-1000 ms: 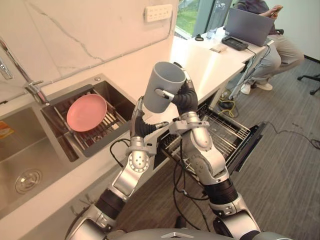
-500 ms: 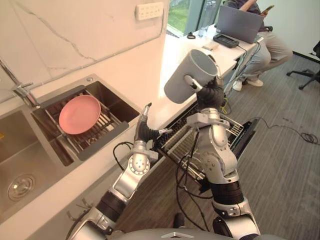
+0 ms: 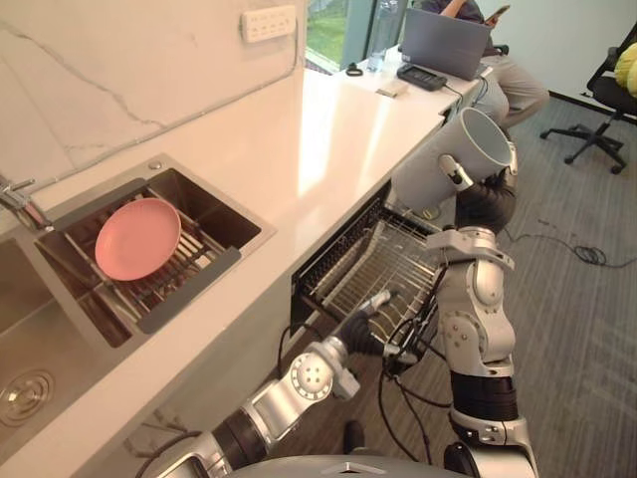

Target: Walk over to the sink, pick up the cup, carry it to the dishwasher, place the cup inside the dishwasher, then close the dishwasher door

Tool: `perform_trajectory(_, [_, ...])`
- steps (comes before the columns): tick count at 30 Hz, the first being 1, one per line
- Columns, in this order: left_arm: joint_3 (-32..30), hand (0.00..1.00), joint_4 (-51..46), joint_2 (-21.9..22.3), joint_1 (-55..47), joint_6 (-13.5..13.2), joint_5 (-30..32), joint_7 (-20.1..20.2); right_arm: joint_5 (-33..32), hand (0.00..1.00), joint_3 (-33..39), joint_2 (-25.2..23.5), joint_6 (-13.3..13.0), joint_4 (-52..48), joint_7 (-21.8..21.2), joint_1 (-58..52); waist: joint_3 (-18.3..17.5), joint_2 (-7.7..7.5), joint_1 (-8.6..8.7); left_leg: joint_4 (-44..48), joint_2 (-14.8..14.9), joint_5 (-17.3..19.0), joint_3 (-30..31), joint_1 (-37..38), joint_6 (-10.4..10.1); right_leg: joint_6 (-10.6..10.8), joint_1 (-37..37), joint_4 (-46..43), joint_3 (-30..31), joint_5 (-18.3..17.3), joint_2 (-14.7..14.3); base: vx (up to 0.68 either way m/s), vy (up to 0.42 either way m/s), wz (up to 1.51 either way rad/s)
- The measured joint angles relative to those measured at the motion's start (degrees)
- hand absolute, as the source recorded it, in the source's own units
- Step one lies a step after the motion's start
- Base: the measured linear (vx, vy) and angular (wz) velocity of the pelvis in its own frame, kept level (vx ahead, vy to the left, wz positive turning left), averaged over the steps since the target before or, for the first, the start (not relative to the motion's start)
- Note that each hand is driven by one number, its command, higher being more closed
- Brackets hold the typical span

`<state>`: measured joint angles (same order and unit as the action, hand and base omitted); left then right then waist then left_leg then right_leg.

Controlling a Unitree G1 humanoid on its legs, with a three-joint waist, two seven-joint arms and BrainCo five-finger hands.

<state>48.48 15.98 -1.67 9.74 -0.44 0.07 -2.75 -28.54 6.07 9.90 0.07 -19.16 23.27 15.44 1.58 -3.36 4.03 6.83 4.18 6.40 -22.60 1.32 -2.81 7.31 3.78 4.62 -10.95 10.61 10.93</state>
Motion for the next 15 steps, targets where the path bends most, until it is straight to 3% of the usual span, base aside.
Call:
perform_trajectory(5, [-2.16,0.00,7.04,-0.96,-3.70,0.13,0.03,1.08,2.80,1.00,3.52,3.25,-1.14,5.30,-1.03,-1.42,0.04,-0.03,0.49,0.09,0.28,0.06,0.10,-0.29,-0.16,-0.01,0.27,0.01,0.13,0.01,-0.19,0.00,0.000,0.00])
perform_trajectory(11, [-19.51,0.00,18.03,-4.49,-9.85,0.15,0.24,-1.32,8.51,1.00,10.58,8.64,-0.96,13.43,-1.43,-2.01,3.28,-0.06,0.84,1.13,0.43,0.11,1.81,-1.72,-0.13,-0.03,0.26,0.00,-1.34,0.00,-0.09,0.00,-0.022,0.13])
perform_trajectory(15, [-29.53,0.00,21.68,-7.31,-14.83,-1.29,2.51,-4.44,13.40,1.00,12.20,11.18,0.83,17.84,-1.44,-1.97,5.07,-0.06,-0.09,2.73,0.59,0.26,3.66,-3.27,0.04,-0.10,0.05,-0.01,-2.97,0.06,0.02,-0.01,-0.010,0.19])
